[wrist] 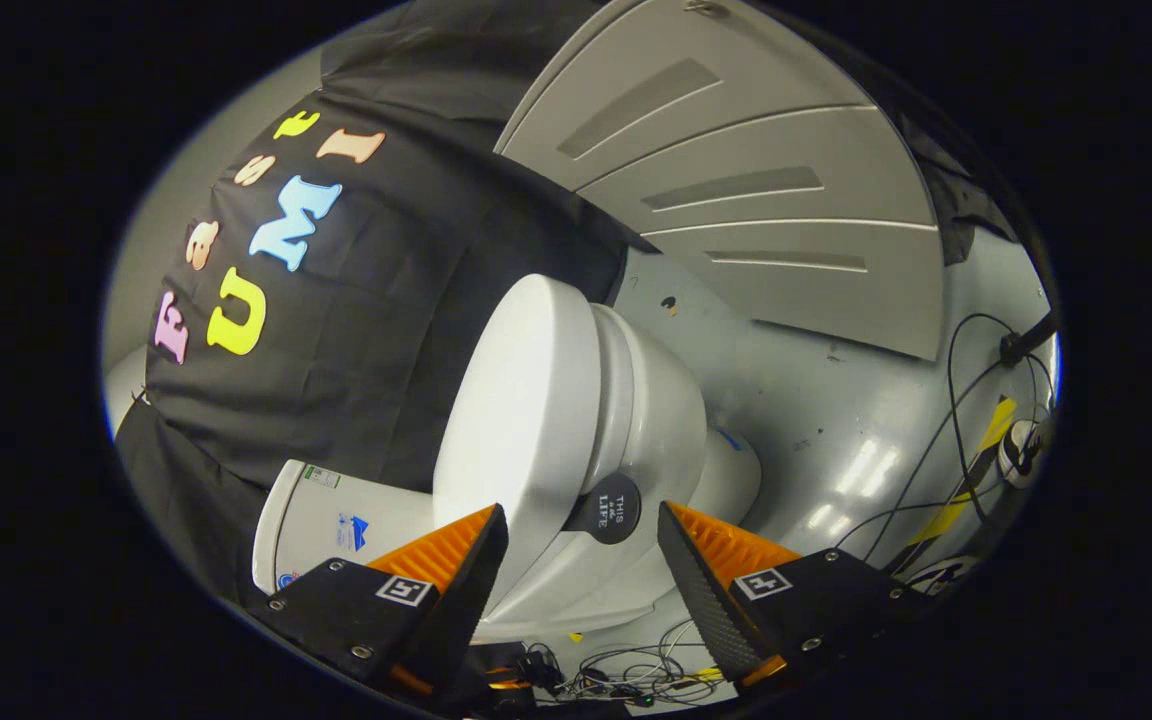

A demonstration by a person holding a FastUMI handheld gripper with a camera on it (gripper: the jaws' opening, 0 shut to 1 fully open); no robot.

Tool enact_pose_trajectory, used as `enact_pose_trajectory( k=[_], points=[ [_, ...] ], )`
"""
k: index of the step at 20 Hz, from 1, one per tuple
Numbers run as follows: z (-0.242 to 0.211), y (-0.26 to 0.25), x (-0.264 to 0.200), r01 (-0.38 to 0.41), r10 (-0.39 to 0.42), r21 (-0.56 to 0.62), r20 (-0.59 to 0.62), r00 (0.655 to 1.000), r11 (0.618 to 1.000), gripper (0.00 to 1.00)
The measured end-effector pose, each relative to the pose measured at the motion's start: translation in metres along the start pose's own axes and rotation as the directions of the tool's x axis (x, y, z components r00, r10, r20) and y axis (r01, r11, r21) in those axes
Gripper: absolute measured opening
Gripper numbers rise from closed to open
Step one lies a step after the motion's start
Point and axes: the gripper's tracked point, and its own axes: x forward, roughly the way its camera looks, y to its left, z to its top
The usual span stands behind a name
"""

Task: Open the toilet lid.

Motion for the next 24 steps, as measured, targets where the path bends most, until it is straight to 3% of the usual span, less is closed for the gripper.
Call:
enact_pose_trajectory(
  k=[3, 7, 13, 14, 15, 16, 18, 21, 22, 24],
  points=[
    [0.005, -0.005, 0.011, -0.032, 0.031, 0.080, 0.012, 0.999, 0.996, 0.94],
    [0.000, -0.016, 0.029, -0.060, 0.058, 0.180, 0.016, 0.998, 0.982, 0.84],
    [0.004, -0.005, 0.037, -0.172, 0.158, 0.255, 0.071, 0.985, 0.951, 0.56],
    [-0.002, -0.011, 0.046, -0.151, 0.140, 0.253, 0.060, 0.988, 0.956, 0.45],
    [-0.007, -0.011, 0.049, -0.150, 0.143, 0.253, 0.047, 0.989, 0.956, 0.41],
    [-0.008, -0.012, 0.047, -0.146, 0.142, 0.252, 0.034, 0.989, 0.957, 0.28],
    [-0.006, -0.010, 0.046, -0.149, 0.144, 0.249, 0.039, 0.989, 0.957, 0.14],
    [-0.002, -0.007, 0.043, -0.142, 0.136, 0.206, 0.044, 0.990, 0.968, 0.06],
    [-0.004, -0.009, 0.045, -0.128, 0.124, 0.166, 0.036, 0.992, 0.978, 0.00],
    [-0.001, -0.011, 0.042, -0.110, 0.106, 0.128, 0.037, 0.994, 0.986, 0.00]
  ],
)
